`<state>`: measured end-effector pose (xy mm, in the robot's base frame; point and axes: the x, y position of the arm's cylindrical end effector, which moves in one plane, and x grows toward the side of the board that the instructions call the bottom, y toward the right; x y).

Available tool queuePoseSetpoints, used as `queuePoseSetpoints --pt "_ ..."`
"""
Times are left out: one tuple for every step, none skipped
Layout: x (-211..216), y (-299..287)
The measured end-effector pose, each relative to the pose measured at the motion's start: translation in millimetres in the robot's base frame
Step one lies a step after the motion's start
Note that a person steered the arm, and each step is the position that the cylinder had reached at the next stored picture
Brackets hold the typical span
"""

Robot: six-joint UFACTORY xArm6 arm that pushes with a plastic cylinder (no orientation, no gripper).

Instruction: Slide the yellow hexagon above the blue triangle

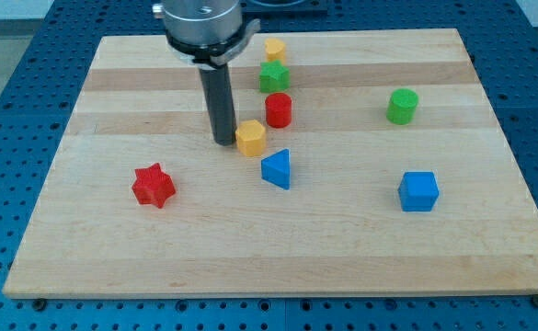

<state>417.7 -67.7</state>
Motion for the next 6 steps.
queuePoseSetpoints --pt "0.0 10.4" --pt "0.0 11.2" --pt "0.0 11.2" --pt "0.0 14.9" --pt "0.0 14.9" --pt "0.0 21.4"
